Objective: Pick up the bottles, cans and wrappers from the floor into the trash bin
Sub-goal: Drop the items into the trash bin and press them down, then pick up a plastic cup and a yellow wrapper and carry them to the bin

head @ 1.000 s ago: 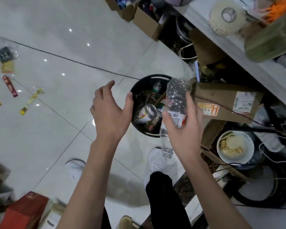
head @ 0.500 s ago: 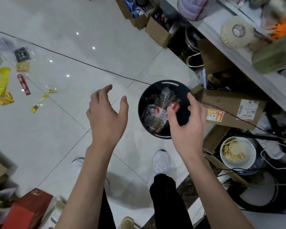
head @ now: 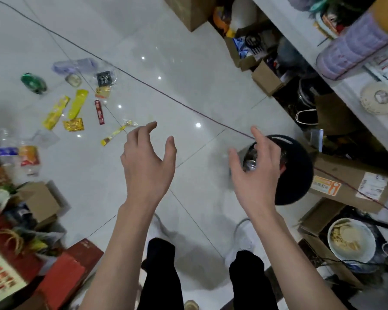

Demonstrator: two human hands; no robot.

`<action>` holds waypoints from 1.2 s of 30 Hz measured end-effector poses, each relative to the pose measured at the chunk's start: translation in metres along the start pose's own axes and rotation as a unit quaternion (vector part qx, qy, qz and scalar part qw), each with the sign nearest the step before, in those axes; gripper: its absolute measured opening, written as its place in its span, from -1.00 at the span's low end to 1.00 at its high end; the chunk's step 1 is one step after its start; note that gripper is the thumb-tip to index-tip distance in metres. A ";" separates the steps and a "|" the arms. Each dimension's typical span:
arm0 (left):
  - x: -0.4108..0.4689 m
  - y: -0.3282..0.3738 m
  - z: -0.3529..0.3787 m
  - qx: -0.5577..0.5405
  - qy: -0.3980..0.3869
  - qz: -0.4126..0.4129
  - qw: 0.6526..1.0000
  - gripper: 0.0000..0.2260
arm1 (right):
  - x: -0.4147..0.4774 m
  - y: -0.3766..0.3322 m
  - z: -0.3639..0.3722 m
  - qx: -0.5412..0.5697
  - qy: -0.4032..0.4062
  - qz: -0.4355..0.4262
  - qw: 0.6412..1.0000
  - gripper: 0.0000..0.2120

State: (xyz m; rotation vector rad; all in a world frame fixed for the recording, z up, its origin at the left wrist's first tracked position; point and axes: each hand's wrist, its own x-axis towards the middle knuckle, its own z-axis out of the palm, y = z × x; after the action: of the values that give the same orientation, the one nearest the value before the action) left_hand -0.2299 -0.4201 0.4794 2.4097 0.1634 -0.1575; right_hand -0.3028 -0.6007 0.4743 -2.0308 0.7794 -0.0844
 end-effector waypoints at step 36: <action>0.253 -0.302 -0.321 0.021 0.180 -0.258 0.949 -0.59 | 0.056 -0.315 0.467 -0.003 -0.214 -0.197 0.957 -0.38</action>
State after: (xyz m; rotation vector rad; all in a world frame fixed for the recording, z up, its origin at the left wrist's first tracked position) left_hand -0.0072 0.0366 0.4817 2.3652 0.9685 0.0477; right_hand 0.0607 -0.1679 0.4448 -2.0821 0.0990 0.1296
